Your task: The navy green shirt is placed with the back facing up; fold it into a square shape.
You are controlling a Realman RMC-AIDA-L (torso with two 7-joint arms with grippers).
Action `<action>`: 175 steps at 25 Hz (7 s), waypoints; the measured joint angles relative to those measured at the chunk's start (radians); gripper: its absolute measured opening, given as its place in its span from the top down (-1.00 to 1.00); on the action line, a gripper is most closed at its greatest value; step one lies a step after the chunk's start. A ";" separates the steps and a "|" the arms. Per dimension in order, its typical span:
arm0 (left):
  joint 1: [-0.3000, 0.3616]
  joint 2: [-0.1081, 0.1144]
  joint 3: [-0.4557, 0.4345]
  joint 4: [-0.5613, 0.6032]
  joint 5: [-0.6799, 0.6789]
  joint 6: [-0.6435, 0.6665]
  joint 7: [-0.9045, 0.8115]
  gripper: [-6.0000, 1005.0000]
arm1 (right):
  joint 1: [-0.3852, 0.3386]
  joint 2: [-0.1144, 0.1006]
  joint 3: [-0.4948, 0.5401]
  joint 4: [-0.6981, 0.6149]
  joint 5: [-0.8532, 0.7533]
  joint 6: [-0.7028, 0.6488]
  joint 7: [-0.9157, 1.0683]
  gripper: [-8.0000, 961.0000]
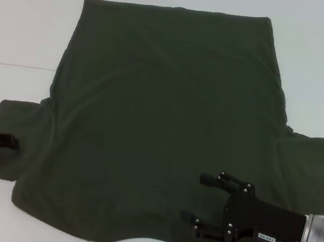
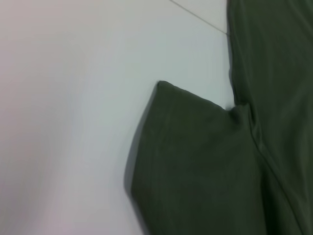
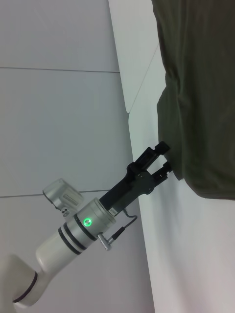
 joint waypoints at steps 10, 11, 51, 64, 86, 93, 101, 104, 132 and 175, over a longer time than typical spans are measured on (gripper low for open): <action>-0.009 -0.008 0.010 0.002 0.006 -0.020 -0.002 -0.58 | 0.001 0.000 0.000 0.000 0.000 -0.001 0.000 -0.93; -0.009 -0.011 0.019 0.005 0.007 -0.022 -0.002 -0.55 | 0.001 0.000 0.000 0.000 0.000 -0.001 0.000 -0.93; -0.016 -0.025 0.066 0.041 0.006 -0.041 -0.007 0.87 | -0.001 0.002 0.002 -0.011 0.000 -0.003 0.000 -0.93; -0.017 -0.031 0.065 0.043 0.007 -0.058 -0.009 0.38 | 0.000 0.002 0.002 -0.011 0.000 -0.003 0.000 -0.93; -0.025 -0.034 0.096 0.046 0.072 -0.056 -0.045 0.11 | -0.001 0.002 0.002 -0.011 0.000 -0.003 0.000 -0.93; -0.025 -0.039 0.096 0.047 0.069 -0.056 -0.046 0.11 | -0.002 0.001 0.002 -0.011 0.000 -0.004 0.000 -0.93; -0.017 -0.052 0.107 0.093 0.075 -0.057 -0.047 0.14 | -0.003 0.002 0.002 -0.011 0.000 -0.004 0.000 -0.93; -0.015 -0.056 0.119 0.107 0.077 -0.059 -0.048 0.21 | -0.003 0.001 0.002 -0.011 0.000 -0.004 0.000 -0.93; -0.017 -0.048 0.121 0.153 0.085 -0.039 -0.025 0.96 | -0.005 0.000 0.002 -0.011 0.028 -0.008 0.000 -0.93; -0.115 -0.093 0.172 0.325 0.069 0.123 -0.042 0.96 | -0.008 0.001 0.002 -0.008 0.038 -0.011 0.000 -0.93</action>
